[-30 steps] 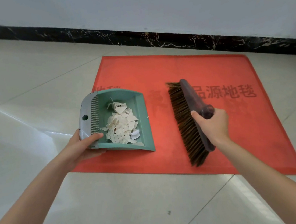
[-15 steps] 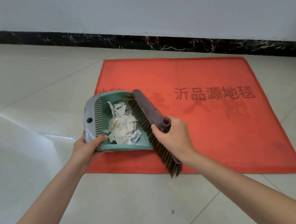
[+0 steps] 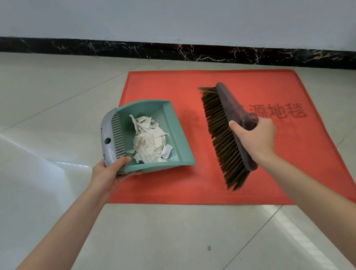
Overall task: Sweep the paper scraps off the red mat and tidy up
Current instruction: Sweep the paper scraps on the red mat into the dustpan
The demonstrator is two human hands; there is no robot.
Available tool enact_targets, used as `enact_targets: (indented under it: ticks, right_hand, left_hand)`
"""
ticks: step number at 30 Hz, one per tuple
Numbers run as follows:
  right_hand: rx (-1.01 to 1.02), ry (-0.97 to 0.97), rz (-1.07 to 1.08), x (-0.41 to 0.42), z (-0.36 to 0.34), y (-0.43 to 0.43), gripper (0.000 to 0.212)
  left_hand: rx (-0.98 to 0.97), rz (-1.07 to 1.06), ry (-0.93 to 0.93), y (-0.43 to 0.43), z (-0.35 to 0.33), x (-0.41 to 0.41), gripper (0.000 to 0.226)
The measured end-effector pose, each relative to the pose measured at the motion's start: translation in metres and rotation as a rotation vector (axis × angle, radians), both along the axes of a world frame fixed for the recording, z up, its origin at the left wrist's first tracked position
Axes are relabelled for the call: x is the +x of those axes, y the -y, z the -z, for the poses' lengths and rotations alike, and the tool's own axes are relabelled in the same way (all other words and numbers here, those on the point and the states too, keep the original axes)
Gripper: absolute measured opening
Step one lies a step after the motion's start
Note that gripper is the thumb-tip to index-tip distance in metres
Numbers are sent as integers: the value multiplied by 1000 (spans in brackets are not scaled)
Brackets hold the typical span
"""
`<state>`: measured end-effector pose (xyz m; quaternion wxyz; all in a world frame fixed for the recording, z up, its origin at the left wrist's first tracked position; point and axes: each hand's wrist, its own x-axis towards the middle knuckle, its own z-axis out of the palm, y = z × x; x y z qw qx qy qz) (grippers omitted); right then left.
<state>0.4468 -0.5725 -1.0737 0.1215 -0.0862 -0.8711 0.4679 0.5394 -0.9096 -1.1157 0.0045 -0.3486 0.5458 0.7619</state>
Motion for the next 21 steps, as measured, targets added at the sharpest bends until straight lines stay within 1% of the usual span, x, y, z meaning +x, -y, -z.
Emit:
enact_targets:
  ticks: [3, 5, 7, 9, 11, 13, 15, 18, 21]
  right_hand:
    - [-38, 42, 9, 4, -4, -11, 46]
    - [-77, 86, 25, 5, -11, -20, 44]
    - [-190, 151, 90, 3, -19, -32, 38]
    - [-323, 194, 166, 2, -30, -42, 32]
    - [-398, 185, 184, 4, -45, -52, 34]
    - [-429, 184, 177, 5, -59, -61, 31]
    - [-470, 181, 170, 4, -72, -70, 27]
    - [-559, 184, 182, 0, -93, -76, 34]
    - [-610, 180, 173, 1, -105, -74, 34]
  left_hand:
    - [-26, 5, -19, 4, -8, -1, 28]
    - [-39, 4, -28, 11, -18, -5, 29]
    - [-50, 11, -34, 21, -32, -12, 29]
    - [-55, 21, -45, 32, -51, -21, 23]
    - [-50, 28, -69, 43, -73, -32, 22]
    - [-57, 42, -101, 50, -97, -43, 21]
    - [-77, 65, -128, 54, -122, -51, 15]
    - [-102, 73, -180, 54, -155, -59, 9]
    - [-103, 88, -186, 50, -177, -60, 12]
